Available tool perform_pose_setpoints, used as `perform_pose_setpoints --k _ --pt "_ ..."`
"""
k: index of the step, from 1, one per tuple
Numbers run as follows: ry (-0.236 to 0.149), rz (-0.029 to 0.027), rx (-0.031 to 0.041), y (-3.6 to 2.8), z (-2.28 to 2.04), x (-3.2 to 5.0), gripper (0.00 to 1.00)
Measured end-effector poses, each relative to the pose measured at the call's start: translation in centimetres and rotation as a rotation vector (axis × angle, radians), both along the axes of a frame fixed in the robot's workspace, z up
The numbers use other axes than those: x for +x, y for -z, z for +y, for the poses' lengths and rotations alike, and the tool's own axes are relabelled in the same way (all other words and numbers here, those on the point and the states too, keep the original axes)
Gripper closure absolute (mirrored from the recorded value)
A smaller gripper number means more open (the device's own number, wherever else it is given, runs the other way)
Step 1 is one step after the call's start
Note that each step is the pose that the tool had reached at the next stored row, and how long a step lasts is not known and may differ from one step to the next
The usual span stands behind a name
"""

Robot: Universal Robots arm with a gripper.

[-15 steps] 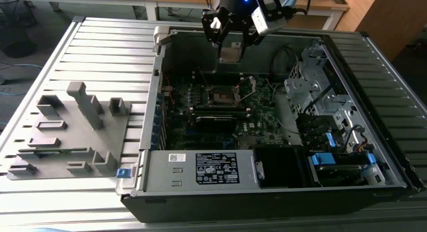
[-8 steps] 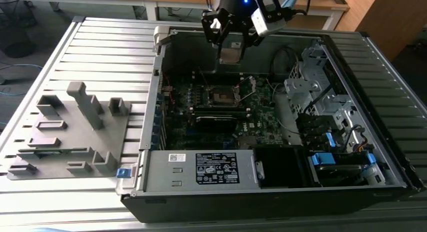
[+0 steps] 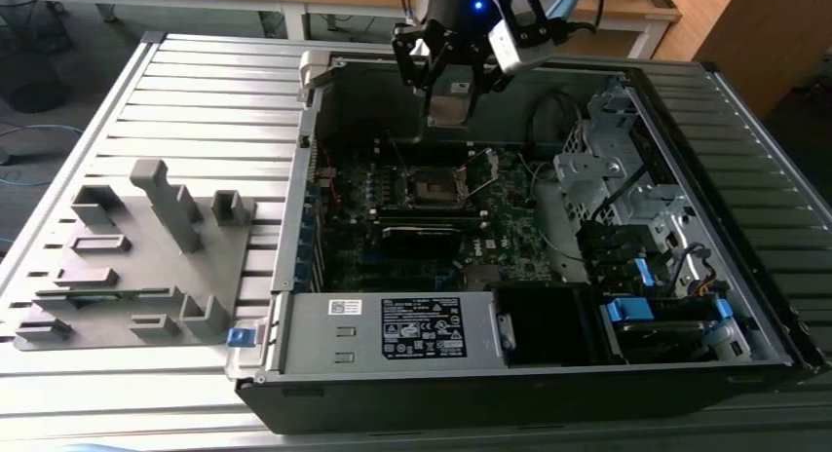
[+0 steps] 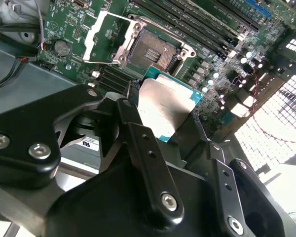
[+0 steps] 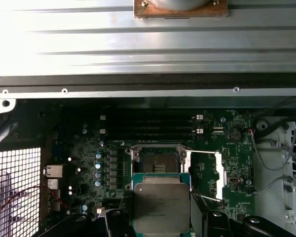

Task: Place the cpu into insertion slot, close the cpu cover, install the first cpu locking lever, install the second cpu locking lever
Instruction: 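Place the cpu into insertion slot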

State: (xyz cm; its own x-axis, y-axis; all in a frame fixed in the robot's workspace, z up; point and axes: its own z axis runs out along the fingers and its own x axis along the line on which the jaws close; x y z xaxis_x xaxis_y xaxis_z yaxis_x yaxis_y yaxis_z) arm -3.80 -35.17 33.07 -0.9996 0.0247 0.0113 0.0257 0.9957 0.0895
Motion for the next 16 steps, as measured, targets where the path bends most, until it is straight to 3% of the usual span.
perform_pose_setpoints --k 16 --pt "0.0 0.0 0.0 0.47 0.0 0.0 0.46"
